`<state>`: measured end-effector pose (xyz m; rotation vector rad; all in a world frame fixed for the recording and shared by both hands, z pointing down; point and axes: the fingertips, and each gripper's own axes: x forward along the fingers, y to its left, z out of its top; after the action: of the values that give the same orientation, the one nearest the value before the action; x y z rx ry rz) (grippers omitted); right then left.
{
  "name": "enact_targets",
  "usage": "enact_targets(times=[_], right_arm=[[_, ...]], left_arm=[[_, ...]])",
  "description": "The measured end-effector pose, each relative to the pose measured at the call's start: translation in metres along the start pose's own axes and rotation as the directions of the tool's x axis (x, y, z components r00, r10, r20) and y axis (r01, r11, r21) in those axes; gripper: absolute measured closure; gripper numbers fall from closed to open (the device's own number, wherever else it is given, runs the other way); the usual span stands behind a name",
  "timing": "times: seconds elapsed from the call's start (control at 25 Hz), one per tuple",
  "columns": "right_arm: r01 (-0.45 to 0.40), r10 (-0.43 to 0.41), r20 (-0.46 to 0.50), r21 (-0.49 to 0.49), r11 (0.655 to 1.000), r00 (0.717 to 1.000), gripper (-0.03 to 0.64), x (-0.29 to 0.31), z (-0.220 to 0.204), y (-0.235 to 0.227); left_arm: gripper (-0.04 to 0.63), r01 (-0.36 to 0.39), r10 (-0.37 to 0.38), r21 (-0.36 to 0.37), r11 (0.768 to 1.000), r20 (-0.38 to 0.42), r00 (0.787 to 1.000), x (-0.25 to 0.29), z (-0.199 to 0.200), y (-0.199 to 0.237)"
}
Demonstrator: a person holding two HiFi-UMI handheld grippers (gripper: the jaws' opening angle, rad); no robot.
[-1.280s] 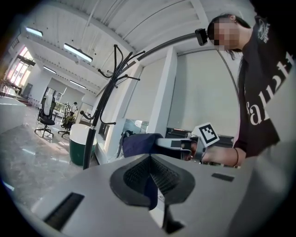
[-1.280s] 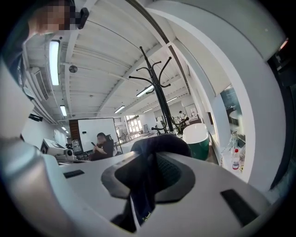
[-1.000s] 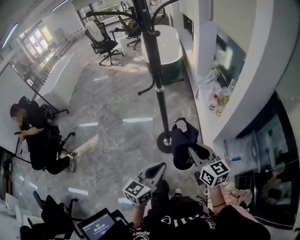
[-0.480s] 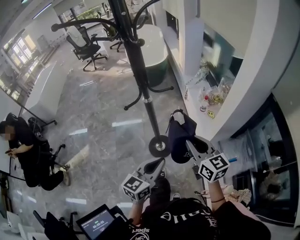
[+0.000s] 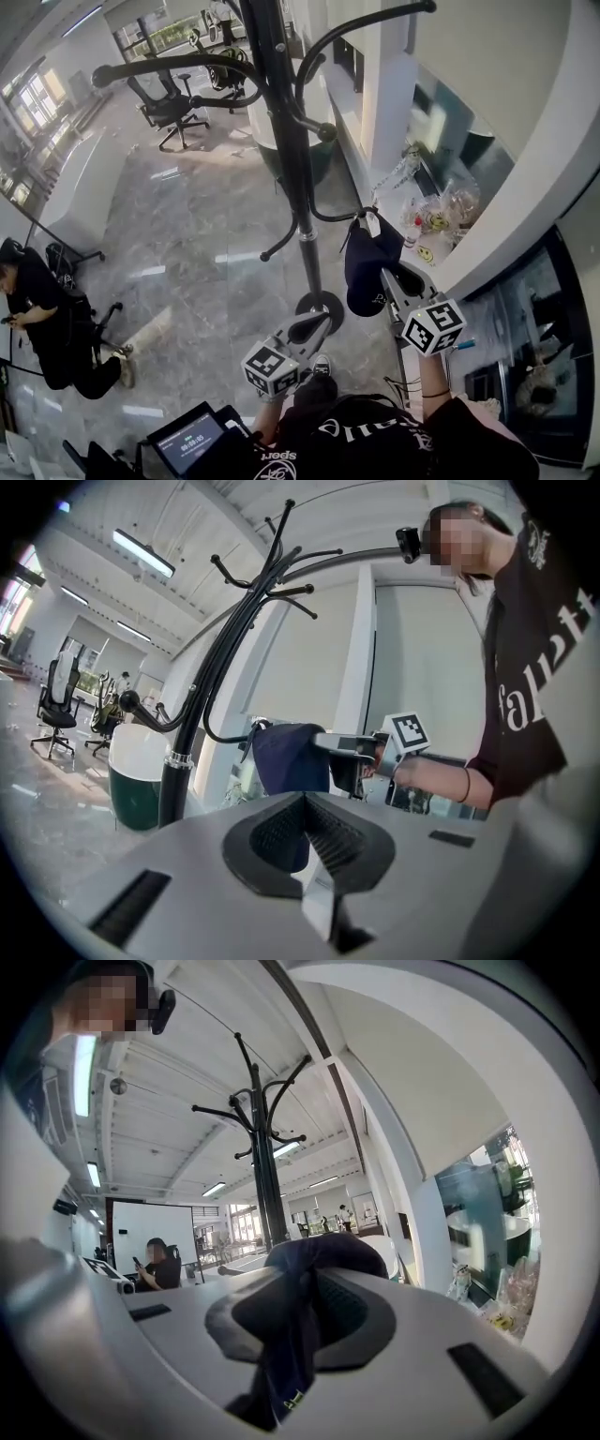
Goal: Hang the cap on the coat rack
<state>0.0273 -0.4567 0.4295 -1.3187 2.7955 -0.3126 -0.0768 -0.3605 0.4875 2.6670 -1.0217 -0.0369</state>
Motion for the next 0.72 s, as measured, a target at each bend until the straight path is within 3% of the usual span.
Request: enact_targets(times=[0.4,0.72], right_arm=[[0.058,-0.055,-0.089,0.025,0.998,0.994,0.537,0.068,-0.022,-0.031],[0.056,-0.046,-0.218,0.041,0.998,0.975,0.537,0.086,-0.076,-0.030]], left_arm=[[0.591,0.021,-0.021,0.005,1.000,0.007,1.000,0.005,0.030,0.058],[0.591,0.049,-0.049,-0.007,0.999,-0.014,0.999,0.017,0.029,0.067]])
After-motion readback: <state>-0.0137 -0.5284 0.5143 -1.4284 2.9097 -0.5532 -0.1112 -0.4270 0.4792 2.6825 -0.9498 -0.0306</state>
